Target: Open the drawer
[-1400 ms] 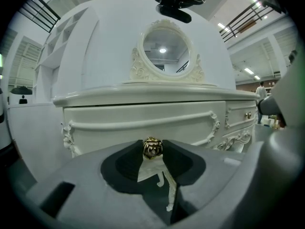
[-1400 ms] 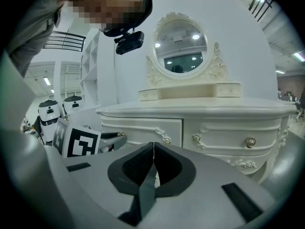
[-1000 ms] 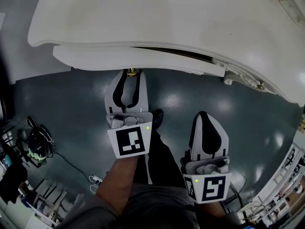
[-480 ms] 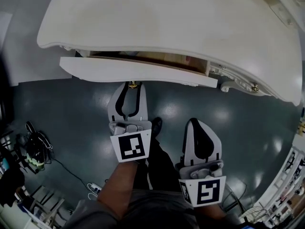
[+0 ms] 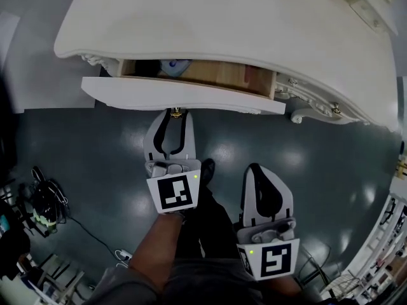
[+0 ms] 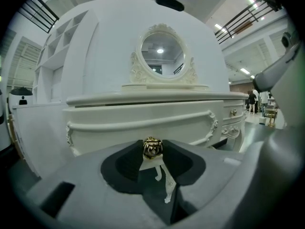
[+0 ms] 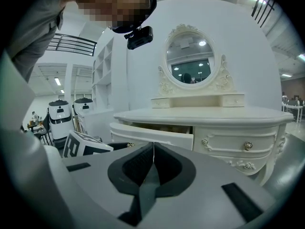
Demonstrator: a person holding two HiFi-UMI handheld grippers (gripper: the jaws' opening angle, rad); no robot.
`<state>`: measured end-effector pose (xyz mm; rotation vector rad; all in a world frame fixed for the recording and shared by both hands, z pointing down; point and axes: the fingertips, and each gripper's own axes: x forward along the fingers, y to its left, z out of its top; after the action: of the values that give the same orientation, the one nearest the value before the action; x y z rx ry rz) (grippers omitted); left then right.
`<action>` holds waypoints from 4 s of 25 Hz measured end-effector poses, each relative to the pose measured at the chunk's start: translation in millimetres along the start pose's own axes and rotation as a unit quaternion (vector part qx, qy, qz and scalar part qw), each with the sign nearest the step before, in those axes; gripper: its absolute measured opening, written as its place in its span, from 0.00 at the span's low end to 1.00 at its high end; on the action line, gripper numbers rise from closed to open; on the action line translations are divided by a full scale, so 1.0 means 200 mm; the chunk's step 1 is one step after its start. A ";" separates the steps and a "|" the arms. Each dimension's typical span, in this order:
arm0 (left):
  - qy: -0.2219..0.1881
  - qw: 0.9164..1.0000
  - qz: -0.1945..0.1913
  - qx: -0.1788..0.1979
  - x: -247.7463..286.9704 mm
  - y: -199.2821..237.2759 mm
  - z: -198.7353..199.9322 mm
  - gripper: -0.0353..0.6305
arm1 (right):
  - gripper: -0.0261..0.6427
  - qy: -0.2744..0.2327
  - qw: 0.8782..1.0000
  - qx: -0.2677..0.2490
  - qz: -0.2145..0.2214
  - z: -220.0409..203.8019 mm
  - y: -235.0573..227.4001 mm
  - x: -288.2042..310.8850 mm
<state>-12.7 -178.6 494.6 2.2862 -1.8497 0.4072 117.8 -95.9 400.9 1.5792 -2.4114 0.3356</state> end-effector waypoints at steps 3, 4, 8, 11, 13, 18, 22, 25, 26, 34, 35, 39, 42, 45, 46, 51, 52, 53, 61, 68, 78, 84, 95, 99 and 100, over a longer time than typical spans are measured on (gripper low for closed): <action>-0.004 1.000 -0.004 0.002 -0.02 -0.01 0.00 0.26 | 0.06 -0.001 1.000 0.000 -0.005 -0.02 0.02 -0.06; -0.005 1.000 -0.004 0.001 -0.03 -0.01 -0.01 0.26 | 0.06 0.000 1.000 0.000 -0.006 -0.02 0.03 -0.07; -0.009 1.000 -0.007 0.003 -0.08 -0.01 -0.02 0.26 | 0.06 -0.004 1.000 0.000 -0.011 -0.01 0.05 -0.13; -0.005 1.000 -0.011 0.005 -0.11 -0.01 -0.03 0.26 | 0.06 -0.009 1.000 0.001 -0.014 0.01 0.06 -0.16; -0.002 1.000 -0.009 0.006 -0.13 -0.02 -0.04 0.26 | 0.06 -0.013 1.000 0.002 -0.015 0.02 0.06 -0.17; -0.002 1.000 -0.005 0.008 -0.18 -0.03 -0.05 0.26 | 0.06 -0.015 1.000 0.002 -0.017 0.01 0.06 -0.22; 0.000 1.000 -0.007 0.008 -0.22 -0.03 -0.07 0.26 | 0.06 -0.014 1.000 0.003 -0.016 0.00 0.09 -0.25; 0.000 1.000 -0.011 0.008 -0.26 -0.04 -0.08 0.26 | 0.06 -0.018 1.000 -0.001 -0.011 0.01 0.11 -0.27; -0.001 1.000 -0.012 0.008 -0.27 -0.04 -0.09 0.26 | 0.06 -0.019 1.000 -0.001 -0.012 0.01 0.12 -0.28; 0.005 1.000 -0.012 0.008 -0.33 -0.04 -0.11 0.26 | 0.06 -0.026 1.000 -0.003 -0.016 0.03 0.15 -0.34; 0.005 1.000 -0.013 0.008 -0.34 -0.04 -0.12 0.26 | 0.06 -0.026 1.000 -0.003 -0.017 0.02 0.16 -0.35; 0.002 1.000 -0.014 0.009 -0.42 -0.04 -0.15 0.26 | 0.06 -0.024 1.000 -0.004 -0.018 -0.03 0.21 -0.41; 0.002 1.000 -0.015 0.008 -0.46 -0.04 -0.18 0.26 | 0.06 -0.026 1.000 -0.004 -0.016 -0.05 0.25 -0.43; 0.004 1.000 -0.015 0.009 -0.44 -0.04 -0.16 0.26 | 0.06 -0.028 0.999 -0.005 -0.015 -0.02 0.23 -0.42; 0.004 1.000 -0.015 0.009 -0.44 -0.05 -0.16 0.26 | 0.06 -0.030 0.999 -0.005 -0.014 -0.01 0.23 -0.41; 0.005 1.000 -0.013 0.009 -0.46 -0.04 -0.16 0.26 | 0.06 -0.032 0.999 -0.007 -0.013 0.00 0.23 -0.43; 0.005 1.000 -0.013 0.009 -0.47 -0.05 -0.16 0.26 | 0.06 -0.033 0.999 -0.007 -0.013 0.00 0.23 -0.43; 0.005 1.000 -0.013 0.010 -0.47 -0.05 -0.17 0.26 | 0.06 -0.033 0.999 -0.007 -0.014 0.00 0.23 -0.44; 0.007 1.000 -0.014 0.013 -0.50 -0.05 -0.18 0.26 | 0.06 -0.036 0.999 -0.008 -0.016 0.02 0.22 -0.46; 0.008 1.000 -0.017 0.012 -0.52 -0.05 -0.18 0.26 | 0.06 -0.036 0.999 -0.008 -0.017 0.02 0.24 -0.47; 0.013 1.000 -0.021 0.013 -0.53 -0.05 -0.19 0.26 | 0.06 -0.035 0.999 -0.005 -0.016 0.03 0.26 -0.46; 0.010 1.000 -0.017 0.020 -0.58 -0.06 -0.20 0.26 | 0.06 -0.040 0.999 -0.006 -0.017 0.00 0.28 -0.53; -0.024 1.000 0.002 0.019 -0.85 0.01 0.11 0.27 | 0.06 -0.078 0.997 -0.018 -0.017 0.18 0.31 -0.60; -0.060 0.998 0.011 0.021 -1.02 0.07 0.47 0.20 | 0.06 -0.113 0.993 -0.027 -0.010 0.44 0.38 -0.63; -0.073 0.997 0.013 0.024 -1.07 0.09 0.56 0.17 | 0.06 -0.122 0.992 -0.030 -0.008 0.50 0.40 -0.64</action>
<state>-59.2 -17.2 319.6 2.3842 -1.9604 0.2980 87.0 13.7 259.8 1.6994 -2.5565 0.0684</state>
